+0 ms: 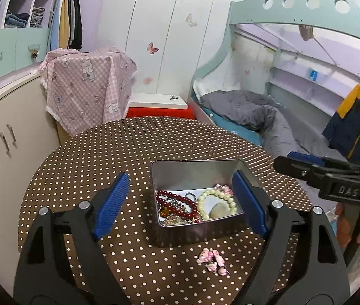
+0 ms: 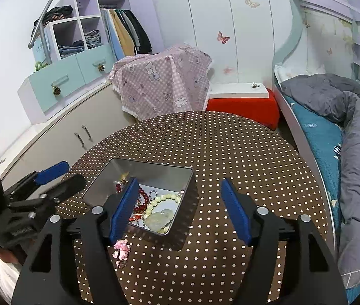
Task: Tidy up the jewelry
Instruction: 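Open both tools to drop the red bracelet into the box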
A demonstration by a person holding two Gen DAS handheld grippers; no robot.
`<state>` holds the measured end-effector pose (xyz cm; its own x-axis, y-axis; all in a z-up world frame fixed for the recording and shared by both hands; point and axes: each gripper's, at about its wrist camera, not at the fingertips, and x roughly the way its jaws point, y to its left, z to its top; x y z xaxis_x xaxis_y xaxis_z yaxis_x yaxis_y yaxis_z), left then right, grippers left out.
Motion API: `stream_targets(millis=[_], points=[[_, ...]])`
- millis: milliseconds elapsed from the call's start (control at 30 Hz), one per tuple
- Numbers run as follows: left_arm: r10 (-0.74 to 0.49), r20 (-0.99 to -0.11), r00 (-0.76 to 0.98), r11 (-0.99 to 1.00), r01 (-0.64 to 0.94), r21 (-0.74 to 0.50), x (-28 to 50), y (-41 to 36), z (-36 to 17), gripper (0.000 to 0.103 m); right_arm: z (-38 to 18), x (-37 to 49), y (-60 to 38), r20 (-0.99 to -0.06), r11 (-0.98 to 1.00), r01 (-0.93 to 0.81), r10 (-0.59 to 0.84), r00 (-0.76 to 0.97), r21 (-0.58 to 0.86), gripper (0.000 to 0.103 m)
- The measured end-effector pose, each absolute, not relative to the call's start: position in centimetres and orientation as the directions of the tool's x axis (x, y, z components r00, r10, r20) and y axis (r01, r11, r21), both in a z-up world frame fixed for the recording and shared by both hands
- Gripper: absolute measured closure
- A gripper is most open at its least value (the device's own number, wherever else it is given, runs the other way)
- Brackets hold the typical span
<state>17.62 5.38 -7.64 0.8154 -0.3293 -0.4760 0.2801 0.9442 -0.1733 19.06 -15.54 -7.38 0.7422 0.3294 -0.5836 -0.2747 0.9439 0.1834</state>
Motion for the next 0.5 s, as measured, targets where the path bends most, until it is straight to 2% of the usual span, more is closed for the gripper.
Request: stream_targets(millis=[267,500], points=[[-0.291,-0.492,0.821,0.957,0.243,-0.161,17.4,5.8,-7.9,0.021,-7.4,18.4,-15.3,-0.586,0.948,-0.266,0.318,0.745,0.176,0.033],[-0.279,-0.506,0.816,0.960,0.235,-0.151,16.8,6.2,-8.4,0.021,-7.8,17.5,-14.8,-0.597,0.949,-0.267,0.314,0.738,0.169,0.032]])
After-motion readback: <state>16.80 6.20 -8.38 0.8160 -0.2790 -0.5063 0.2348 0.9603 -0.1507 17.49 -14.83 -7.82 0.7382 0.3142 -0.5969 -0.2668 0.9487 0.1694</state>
